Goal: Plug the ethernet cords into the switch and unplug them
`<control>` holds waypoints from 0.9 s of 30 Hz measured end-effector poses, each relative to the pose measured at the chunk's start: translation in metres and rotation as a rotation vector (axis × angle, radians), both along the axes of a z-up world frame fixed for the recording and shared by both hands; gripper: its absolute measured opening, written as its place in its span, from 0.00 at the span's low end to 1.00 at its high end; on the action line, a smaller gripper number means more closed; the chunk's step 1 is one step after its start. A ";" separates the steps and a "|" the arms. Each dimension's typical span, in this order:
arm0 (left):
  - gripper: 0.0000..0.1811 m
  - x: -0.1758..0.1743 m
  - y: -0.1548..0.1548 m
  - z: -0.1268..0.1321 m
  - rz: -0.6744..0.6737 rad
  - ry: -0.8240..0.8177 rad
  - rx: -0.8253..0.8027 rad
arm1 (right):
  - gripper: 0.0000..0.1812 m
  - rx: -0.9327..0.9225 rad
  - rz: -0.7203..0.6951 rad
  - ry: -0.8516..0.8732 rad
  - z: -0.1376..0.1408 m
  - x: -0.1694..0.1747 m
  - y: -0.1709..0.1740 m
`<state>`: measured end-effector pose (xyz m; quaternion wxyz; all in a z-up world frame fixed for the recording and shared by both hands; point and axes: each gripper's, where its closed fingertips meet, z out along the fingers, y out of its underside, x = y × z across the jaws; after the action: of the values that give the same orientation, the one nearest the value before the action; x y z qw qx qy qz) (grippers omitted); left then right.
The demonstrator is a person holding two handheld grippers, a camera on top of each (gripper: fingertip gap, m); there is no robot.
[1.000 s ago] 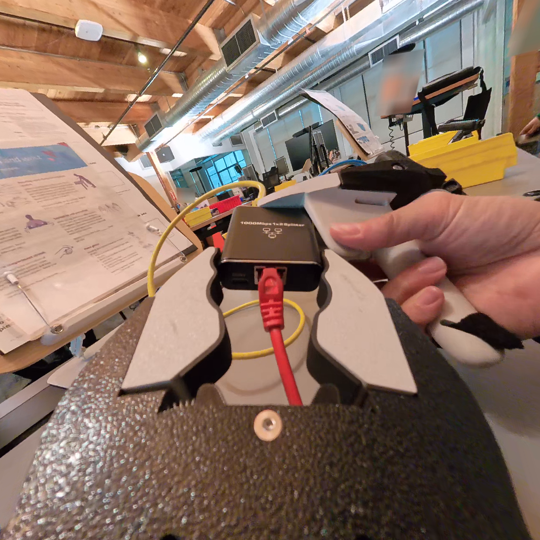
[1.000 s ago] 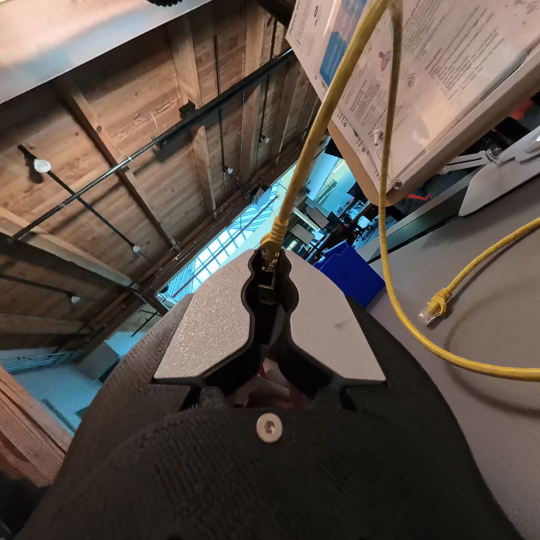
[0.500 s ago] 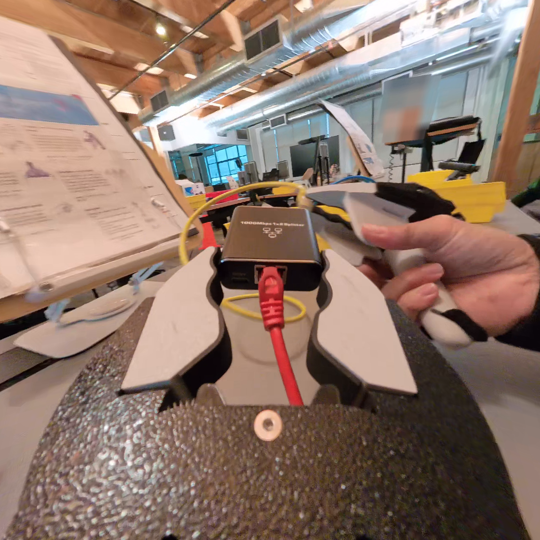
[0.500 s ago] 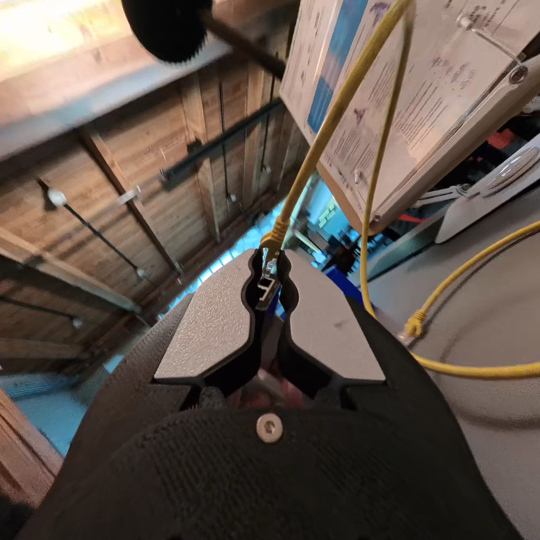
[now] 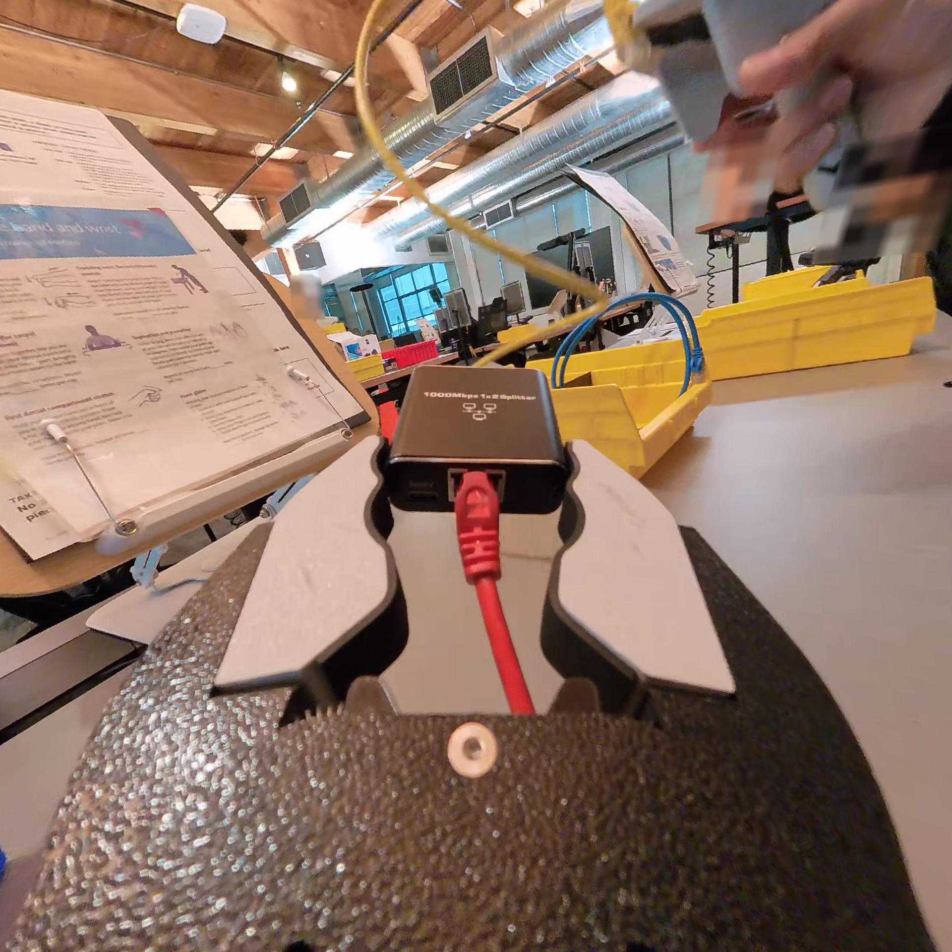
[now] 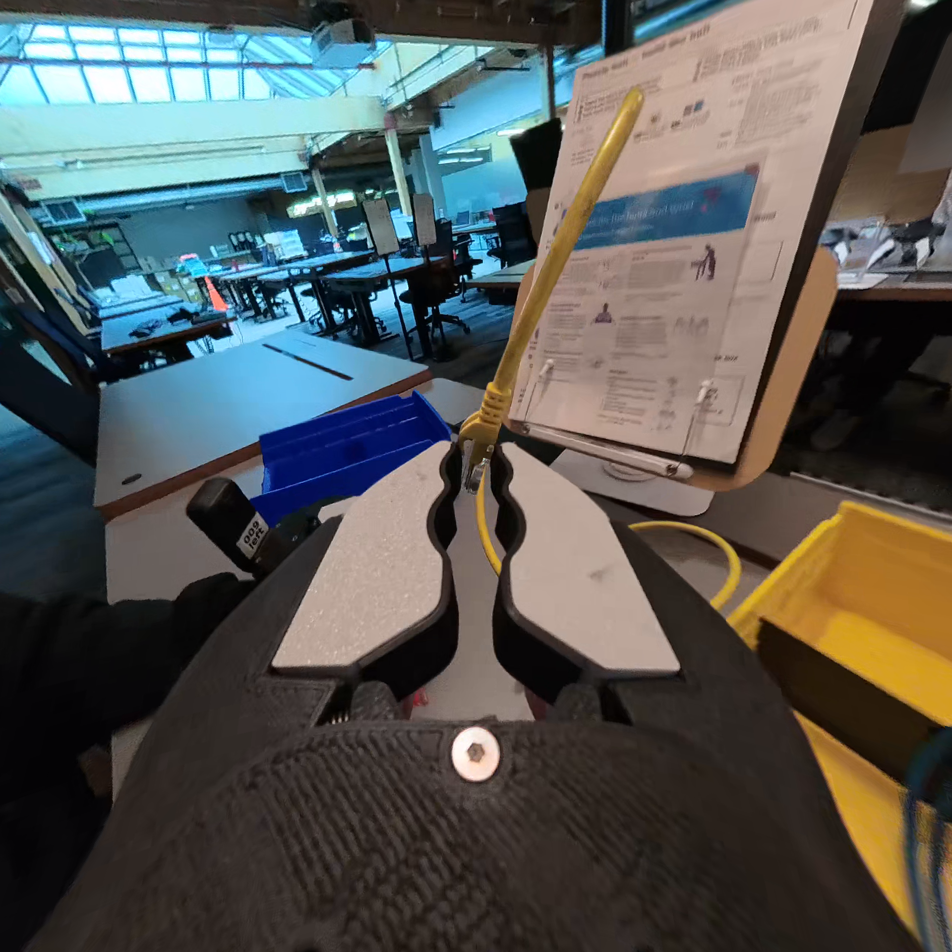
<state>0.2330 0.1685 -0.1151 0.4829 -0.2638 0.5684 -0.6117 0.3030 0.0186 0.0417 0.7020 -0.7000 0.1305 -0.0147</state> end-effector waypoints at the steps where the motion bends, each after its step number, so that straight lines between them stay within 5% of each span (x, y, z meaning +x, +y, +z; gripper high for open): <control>1: 0.35 0.000 0.001 0.000 0.002 0.000 -0.002 | 0.07 -0.016 -0.009 -0.017 0.010 0.005 -0.009; 5: 0.34 0.001 0.002 -0.001 -0.007 0.010 -0.020 | 0.07 -0.131 -0.063 -0.093 0.032 0.028 -0.038; 8: 0.34 0.001 0.001 -0.002 -0.012 0.014 -0.022 | 0.07 -0.283 -0.075 -0.086 0.019 0.050 -0.052; 14: 0.34 0.002 0.003 -0.003 -0.018 0.021 -0.039 | 0.07 -0.523 -0.031 0.002 -0.031 0.074 -0.068; 27: 0.34 0.001 0.000 -0.003 -0.035 0.024 -0.044 | 0.07 -0.791 -0.204 0.183 -0.135 0.136 -0.100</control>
<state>0.2342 0.1684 -0.1183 0.4595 -0.2717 0.5651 -0.6291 0.4389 -0.0810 -0.0929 0.3597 -0.8974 0.2455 -0.0710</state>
